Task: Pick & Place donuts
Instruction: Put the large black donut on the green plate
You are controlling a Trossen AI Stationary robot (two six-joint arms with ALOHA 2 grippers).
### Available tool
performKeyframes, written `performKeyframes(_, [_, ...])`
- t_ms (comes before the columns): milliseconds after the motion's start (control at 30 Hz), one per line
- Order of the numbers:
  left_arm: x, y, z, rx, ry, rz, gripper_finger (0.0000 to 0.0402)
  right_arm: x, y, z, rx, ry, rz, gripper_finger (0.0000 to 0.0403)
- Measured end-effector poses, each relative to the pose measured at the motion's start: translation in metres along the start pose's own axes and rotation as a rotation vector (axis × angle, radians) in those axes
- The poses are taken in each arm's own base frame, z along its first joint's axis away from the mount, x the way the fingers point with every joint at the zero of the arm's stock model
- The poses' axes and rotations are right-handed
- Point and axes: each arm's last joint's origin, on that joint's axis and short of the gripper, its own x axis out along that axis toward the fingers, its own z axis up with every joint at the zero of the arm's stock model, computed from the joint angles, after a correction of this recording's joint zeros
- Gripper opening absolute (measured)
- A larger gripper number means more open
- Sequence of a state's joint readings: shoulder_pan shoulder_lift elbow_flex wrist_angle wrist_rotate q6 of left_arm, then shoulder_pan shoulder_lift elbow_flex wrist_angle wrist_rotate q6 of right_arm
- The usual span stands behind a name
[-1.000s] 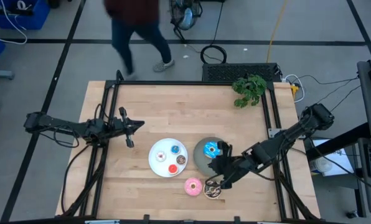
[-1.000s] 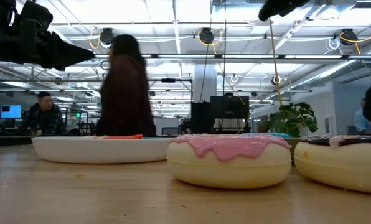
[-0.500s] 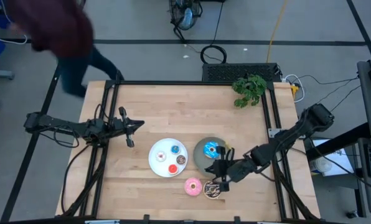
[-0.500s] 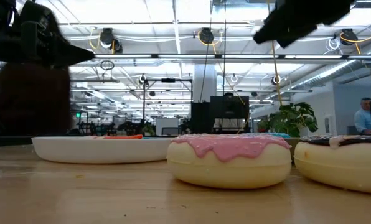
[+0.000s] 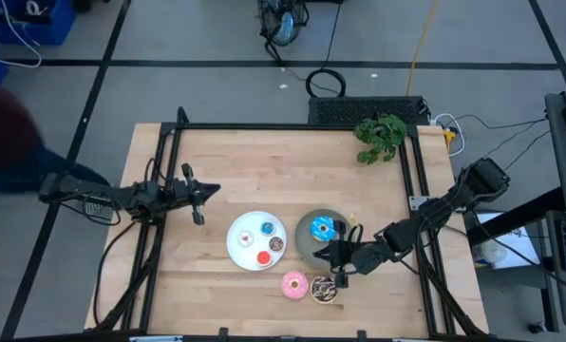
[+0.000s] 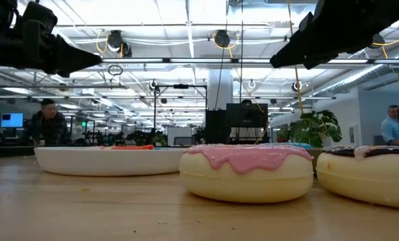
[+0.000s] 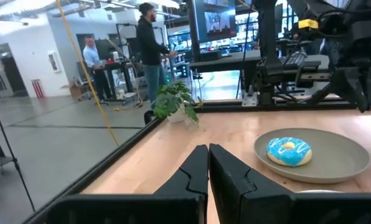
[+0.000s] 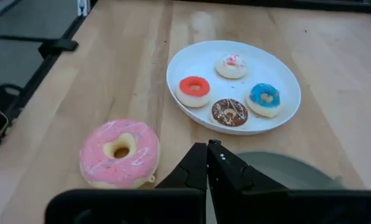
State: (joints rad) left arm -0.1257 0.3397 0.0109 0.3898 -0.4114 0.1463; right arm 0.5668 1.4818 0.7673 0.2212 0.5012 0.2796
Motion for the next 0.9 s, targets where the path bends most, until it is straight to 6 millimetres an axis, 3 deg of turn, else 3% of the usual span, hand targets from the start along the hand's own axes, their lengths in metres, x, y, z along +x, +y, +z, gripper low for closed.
performKeyframes(100, [0.000,0.000,-0.001,-0.022,0.009,-0.002,0.0021,0.000,0.002,0.006,0.015,-0.016,-0.024,0.0001])
performKeyframes(267, [0.000,0.000,-0.002,-0.013,0.018,-0.003,0.0021,-0.012,0.027,0.057,-0.060,-0.063,-0.015,0.0000])
performKeyframes(400, [0.000,0.000,-0.002,-0.013,0.018,-0.003,0.0021,-0.024,0.049,0.090,-0.148,0.026,-0.064,0.0000])
performKeyframes(567, [0.000,0.000,-0.002,-0.013,0.019,-0.003,0.0021,-0.024,0.064,0.112,-0.078,0.202,-0.107,0.0000])
performKeyframes(700, [0.000,0.000,-0.002,-0.003,0.018,0.000,0.0021,-0.014,0.076,0.117,-0.101,0.403,-0.116,0.0000])
performKeyframes(900, [0.000,0.000,-0.001,0.016,0.007,0.007,0.0021,0.009,0.078,0.095,-0.107,0.684,-0.073,0.0000])
